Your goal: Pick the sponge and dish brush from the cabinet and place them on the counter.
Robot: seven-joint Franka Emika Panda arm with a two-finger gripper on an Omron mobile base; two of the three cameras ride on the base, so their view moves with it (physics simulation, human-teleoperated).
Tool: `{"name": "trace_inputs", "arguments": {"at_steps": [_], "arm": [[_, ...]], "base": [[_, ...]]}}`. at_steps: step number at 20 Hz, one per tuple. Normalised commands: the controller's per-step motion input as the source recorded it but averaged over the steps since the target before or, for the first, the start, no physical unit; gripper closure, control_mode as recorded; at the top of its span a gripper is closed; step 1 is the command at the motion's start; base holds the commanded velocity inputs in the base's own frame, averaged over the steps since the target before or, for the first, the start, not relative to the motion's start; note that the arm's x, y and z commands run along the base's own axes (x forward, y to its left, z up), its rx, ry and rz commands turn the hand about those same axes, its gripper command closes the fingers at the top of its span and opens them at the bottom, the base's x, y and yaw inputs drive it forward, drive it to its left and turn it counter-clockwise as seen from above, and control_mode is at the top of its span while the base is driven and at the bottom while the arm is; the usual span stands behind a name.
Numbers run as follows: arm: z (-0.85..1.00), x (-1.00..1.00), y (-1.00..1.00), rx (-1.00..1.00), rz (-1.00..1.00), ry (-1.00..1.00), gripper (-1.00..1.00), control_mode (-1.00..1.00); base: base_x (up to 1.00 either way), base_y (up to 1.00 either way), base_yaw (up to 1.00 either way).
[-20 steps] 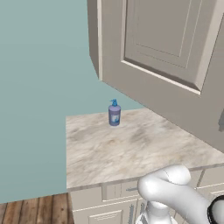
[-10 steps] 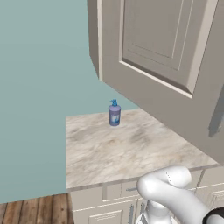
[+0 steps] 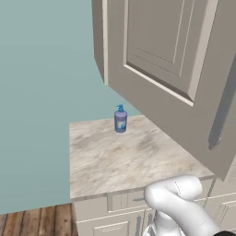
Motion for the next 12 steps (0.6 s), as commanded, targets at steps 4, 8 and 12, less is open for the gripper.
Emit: {"name": "trace_inputs", "arguments": {"at_steps": [4, 8, 12], "arm": [[0.00, -0.06, 0.22, 0.00, -0.18, -0.02, -1.00, -1.00], [0.00, -0.04, 0.29, 0.00, -0.18, 0.00, -1.00, -1.00], [0.00, -0.01, 0.36, 0.00, -0.19, -0.01, -1.00, -1.00]], "base": [[0.00, 0.00, 0.00], [0.00, 0.00, 0.00], [0.00, 0.00, 0.00]]}}
